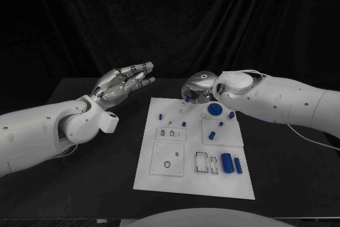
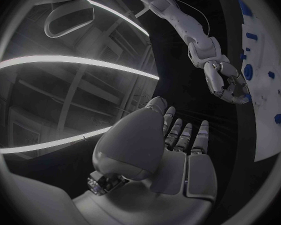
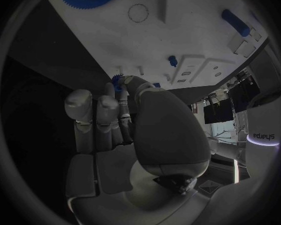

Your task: Assemble the parts on the task board

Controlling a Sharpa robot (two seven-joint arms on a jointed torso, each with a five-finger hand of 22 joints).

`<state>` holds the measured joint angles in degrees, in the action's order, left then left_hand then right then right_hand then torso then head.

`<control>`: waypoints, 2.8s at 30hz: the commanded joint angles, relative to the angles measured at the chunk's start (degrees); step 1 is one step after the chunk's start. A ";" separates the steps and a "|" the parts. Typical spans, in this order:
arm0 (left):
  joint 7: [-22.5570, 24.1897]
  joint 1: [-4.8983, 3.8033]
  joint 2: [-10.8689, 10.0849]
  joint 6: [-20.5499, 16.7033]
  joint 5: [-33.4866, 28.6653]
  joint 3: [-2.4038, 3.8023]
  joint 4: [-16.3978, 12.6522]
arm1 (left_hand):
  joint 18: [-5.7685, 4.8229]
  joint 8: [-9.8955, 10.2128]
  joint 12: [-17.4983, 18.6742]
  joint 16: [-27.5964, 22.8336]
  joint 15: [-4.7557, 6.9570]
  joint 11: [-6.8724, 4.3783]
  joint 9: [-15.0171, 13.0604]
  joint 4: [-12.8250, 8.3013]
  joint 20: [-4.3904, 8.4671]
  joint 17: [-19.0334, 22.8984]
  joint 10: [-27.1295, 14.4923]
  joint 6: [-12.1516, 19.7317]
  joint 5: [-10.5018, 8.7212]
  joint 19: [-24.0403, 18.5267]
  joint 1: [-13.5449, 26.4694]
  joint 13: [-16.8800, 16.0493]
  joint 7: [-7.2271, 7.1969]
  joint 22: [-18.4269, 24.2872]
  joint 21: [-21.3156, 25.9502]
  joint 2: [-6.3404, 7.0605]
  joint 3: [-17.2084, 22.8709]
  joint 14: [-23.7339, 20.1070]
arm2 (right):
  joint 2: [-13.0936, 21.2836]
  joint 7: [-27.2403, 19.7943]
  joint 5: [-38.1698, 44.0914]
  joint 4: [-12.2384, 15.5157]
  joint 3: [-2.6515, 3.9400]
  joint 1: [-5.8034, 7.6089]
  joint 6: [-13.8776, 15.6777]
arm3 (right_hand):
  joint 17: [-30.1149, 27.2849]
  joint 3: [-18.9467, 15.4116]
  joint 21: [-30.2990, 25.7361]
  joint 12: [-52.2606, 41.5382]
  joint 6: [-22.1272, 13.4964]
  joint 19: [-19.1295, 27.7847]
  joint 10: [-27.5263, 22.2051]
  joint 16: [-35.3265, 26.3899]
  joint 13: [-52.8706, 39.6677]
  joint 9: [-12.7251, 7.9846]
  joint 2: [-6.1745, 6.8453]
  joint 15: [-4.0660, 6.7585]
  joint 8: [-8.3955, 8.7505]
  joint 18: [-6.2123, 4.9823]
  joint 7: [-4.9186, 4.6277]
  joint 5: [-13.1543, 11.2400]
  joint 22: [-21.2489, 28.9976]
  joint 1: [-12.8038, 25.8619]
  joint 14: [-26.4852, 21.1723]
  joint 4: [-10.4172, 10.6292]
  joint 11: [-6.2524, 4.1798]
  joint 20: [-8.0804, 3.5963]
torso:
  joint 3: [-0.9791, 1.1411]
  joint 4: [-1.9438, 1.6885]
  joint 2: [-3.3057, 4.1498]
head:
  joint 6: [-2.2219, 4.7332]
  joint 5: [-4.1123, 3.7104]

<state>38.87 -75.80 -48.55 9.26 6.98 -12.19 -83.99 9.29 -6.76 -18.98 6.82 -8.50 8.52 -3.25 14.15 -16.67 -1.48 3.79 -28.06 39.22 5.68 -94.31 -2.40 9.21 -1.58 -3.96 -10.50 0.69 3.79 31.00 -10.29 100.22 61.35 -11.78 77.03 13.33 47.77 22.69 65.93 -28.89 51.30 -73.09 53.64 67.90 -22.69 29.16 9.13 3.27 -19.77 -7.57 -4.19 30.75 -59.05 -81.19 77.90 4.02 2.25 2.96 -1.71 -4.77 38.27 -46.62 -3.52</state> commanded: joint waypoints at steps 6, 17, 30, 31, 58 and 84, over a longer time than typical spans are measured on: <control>1.04 0.05 0.08 -0.24 -0.21 0.06 -0.13 | -0.94 -0.18 0.25 -0.24 -0.11 -0.06 0.06 0.00 -0.06 0.06 -0.41 0.50 0.05 -0.40 0.05 0.08 -0.09 0.07 0.32 0.43 0.46 -0.48 | -1.33 0.43 0.10 -1.69 0.04 0.08 -1.32 | -0.04 -0.01 -0.03 0.51 -0.41 0.22 0.49 -0.42 0.10 -0.20 -0.50 -0.07 0.61 0.40 -0.01 -0.52 -0.15 -0.11 -0.25 -0.32 0.04 0.04 | 0.07 -0.08 0.08 | -0.10 -0.38; 0.61 0.05 0.38 0.05 -0.21 0.06 0.10 | -0.96 -0.15 0.34 -0.30 -0.11 -0.07 0.07 0.01 -0.07 0.07 -0.47 0.60 0.05 -0.47 0.08 0.09 -0.09 0.09 0.37 0.46 0.53 -0.54 | -2.81 0.13 0.10 -3.39 0.04 -0.36 -1.84 | -0.44 0.13 -0.06 0.98 -0.70 0.43 0.63 -0.82 0.27 -0.46 -0.55 -0.16 1.29 0.41 0.02 -1.00 -0.35 0.00 -0.52 -0.46 0.12 0.13 | -0.05 0.20 0.03 | 0.02 -0.46; 0.46 0.05 0.62 0.40 -0.21 0.06 0.17 | -0.99 -0.12 0.17 -0.26 -0.15 0.01 0.08 0.00 -0.08 0.05 -0.49 0.68 0.06 -0.47 0.10 0.06 -0.06 0.08 0.37 0.47 0.66 -0.56 | -3.79 0.08 0.09 -4.39 0.04 -0.86 -2.39 | -1.03 0.25 0.65 1.32 -0.79 0.10 0.66 -1.29 0.37 -0.62 -0.61 -0.24 1.72 0.65 0.02 -1.25 -1.46 0.05 -0.89 -0.57 0.20 0.20 | -0.02 0.15 -0.07 | -0.17 -0.62; 0.44 0.05 0.62 0.43 -0.21 0.06 0.17 | -0.99 -0.12 0.17 -0.26 -0.15 0.01 0.08 0.00 -0.08 0.05 -0.49 0.68 0.06 -0.47 0.10 0.06 -0.06 0.08 0.37 0.47 0.66 -0.56 | -3.90 0.07 0.09 -4.51 0.04 -0.94 -2.46 | -1.03 0.25 0.65 1.32 -0.79 0.10 0.66 -1.29 0.37 -0.62 -0.61 -0.24 1.72 0.65 0.02 -1.25 -1.46 0.05 -0.89 -0.57 0.20 0.20 | -0.02 0.13 -0.06 | -0.14 -0.62; -0.31 0.05 0.67 1.19 -0.20 0.06 -0.05 | -1.07 -0.07 0.18 -0.34 -0.36 0.30 0.09 -0.08 -0.10 0.06 -0.55 0.88 0.07 -0.54 0.09 0.04 0.12 0.10 0.43 0.49 1.11 -0.70 | -5.46 1.49 0.09 -6.36 0.04 -2.14 -4.62 | -4.36 1.17 -2.17 5.53 -5.36 3.86 -4.77 -4.18 1.36 -3.03 -0.21 -1.54 7.48 0.03 1.79 -3.31 0.36 0.81 -4.23 -1.23 1.76 1.28 | -0.12 0.17 -0.06 | -0.49 -0.56; -0.77 0.06 -0.24 1.08 -0.20 0.06 -0.14 | -1.10 -0.11 0.08 -0.28 -0.42 0.36 0.07 -0.15 -0.10 0.04 -0.55 0.78 0.13 -0.50 0.05 0.02 0.19 0.09 0.40 0.43 1.42 -0.71 | 2.19 -1.17 0.09 1.17 0.04 -1.03 9.83 | -15.55 -6.32 -16.96 6.19 -13.53 14.13 -14.40 -13.55 0.79 -12.99 -2.56 -3.37 15.22 -2.53 7.44 -18.98 9.05 1.36 -13.85 -0.01 2.58 3.02 | -0.07 0.29 -0.07 | 2.23 -0.51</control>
<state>37.66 -75.80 -48.74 9.84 6.99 -12.19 -84.09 9.29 -6.76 -18.79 6.83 -8.91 8.72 -3.20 13.98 -16.88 -1.51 3.59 -27.43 39.22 5.47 -94.31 -2.37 9.01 -1.55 -3.73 -10.50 1.78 3.39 31.63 -10.01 100.15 60.59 -11.81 75.39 15.99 32.46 17.18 50.17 -22.07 37.03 -59.41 38.75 54.78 -21.78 16.50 7.04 -0.07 -4.34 -9.44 3.29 13.51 -50.67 -79.91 64.22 3.37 4.89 6.11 -1.77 -4.53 38.18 -44.80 -4.05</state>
